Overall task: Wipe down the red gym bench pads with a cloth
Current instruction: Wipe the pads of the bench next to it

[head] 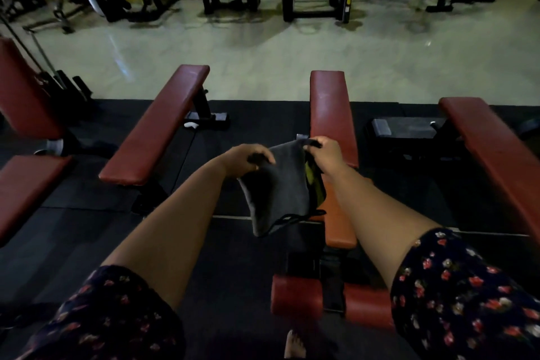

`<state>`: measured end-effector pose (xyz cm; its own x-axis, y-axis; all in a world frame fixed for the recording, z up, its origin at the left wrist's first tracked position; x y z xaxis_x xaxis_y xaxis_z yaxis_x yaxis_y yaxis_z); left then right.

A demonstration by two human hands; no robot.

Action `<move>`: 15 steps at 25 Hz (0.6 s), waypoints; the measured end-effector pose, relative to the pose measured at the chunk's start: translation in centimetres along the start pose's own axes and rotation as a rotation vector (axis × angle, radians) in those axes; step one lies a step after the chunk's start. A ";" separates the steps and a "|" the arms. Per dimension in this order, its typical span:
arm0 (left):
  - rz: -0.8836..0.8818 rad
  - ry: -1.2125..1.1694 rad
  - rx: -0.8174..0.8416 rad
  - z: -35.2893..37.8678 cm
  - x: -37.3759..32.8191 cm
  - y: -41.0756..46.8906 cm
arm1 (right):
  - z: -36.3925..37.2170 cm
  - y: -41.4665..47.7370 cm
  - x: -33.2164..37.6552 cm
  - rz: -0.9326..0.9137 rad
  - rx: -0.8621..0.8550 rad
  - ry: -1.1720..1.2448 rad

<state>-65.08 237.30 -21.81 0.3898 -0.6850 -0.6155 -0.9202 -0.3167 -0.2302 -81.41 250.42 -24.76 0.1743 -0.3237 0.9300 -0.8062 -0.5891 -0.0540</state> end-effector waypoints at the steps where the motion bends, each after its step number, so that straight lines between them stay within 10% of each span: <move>1: -0.011 0.034 0.048 0.1 -0.4 1.0 | -0.1 0.6 0.0 0.004 -0.034 0.045; 7: -0.323 -0.117 -0.107 -0.9 0.6 4.6 | 0.0 0.9 0.7 0.007 -0.078 0.374; 11: -0.534 -0.661 -0.308 -1.5 0.6 6.1 | 0.4 1.2 2.7 -0.050 -0.048 0.402; 15: -0.467 -0.909 -0.280 -1.4 -0.1 8.0 | 3.6 0.5 4.9 -0.109 0.105 0.403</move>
<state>-72.42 233.95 -22.51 0.4215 0.2553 -0.8701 -0.5996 -0.6414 -0.4787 -78.91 245.82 -21.51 0.0040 0.0474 0.9989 -0.7294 -0.6831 0.0353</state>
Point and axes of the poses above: each hand's wrist, its own y-axis towards the middle knuckle, its own z-axis out of the palm, x = y × z, the point moved 8 cm from there along y, towards the middle knuckle, and after that the axes turned 4 degrees about -z, right-handed, at the moved point
